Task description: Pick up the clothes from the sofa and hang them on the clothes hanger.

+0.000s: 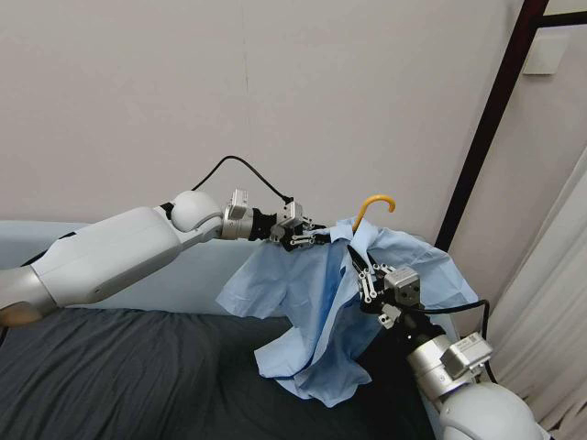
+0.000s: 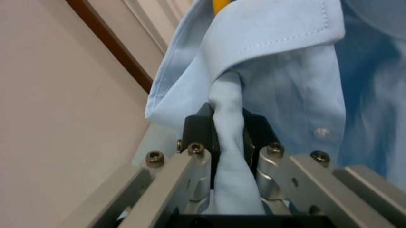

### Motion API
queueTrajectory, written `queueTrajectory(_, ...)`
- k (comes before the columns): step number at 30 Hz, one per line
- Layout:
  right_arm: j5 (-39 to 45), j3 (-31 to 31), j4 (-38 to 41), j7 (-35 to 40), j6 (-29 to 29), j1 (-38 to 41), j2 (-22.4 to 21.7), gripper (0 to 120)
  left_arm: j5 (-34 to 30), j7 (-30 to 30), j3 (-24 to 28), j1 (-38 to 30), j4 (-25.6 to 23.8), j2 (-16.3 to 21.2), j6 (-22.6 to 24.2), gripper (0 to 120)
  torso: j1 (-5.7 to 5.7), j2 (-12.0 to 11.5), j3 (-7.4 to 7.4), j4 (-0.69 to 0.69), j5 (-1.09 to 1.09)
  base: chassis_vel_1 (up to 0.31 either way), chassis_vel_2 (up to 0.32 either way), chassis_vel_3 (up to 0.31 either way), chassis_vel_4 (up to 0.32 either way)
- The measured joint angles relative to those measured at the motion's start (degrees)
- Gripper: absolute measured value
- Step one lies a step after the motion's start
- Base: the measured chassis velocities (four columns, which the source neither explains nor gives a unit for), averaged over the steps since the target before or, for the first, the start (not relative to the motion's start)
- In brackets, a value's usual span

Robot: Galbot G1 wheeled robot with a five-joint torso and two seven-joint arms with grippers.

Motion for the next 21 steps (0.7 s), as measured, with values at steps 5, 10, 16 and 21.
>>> queueTrajectory(5,-0.6,0.38,-0.77,-0.19,0.79,-0.62,0.43,21,-0.85,-0.06,-0.91,0.28,-0.27,1.36,-0.19,7,0.0,0.0,0.0,0.01,0.0,0.0,0.0,0.0,0.0)
queueTrajectory(10,-1.25,1.08,-0.46,-0.26,1.54,-2.32,0.22,37,-1.11,-0.03,-2.24,1.1,0.84,2.37,-0.58,7,0.0,0.0,0.0,0.0,0.0,0.0,0.0,0.0,0.0)
queueTrajectory(16,-1.04,3.97,1.53,-1.34,5.16,-6.84,-0.85,59,-2.08,0.73,-3.93,2.05,1.26,4.13,-1.37,7,0.0,0.0,0.0,0.0,-0.01,0.0,0.0,0.0,0.0)
queueTrajectory(21,0.96,6.02,1.67,-3.13,8.97,-7.92,-2.72,77,-3.12,2.53,-4.69,2.3,0.6,7.64,-2.04,7,0.0,0.0,-0.01,0.0,0.0,0.0,0.0,0.0,0.0)
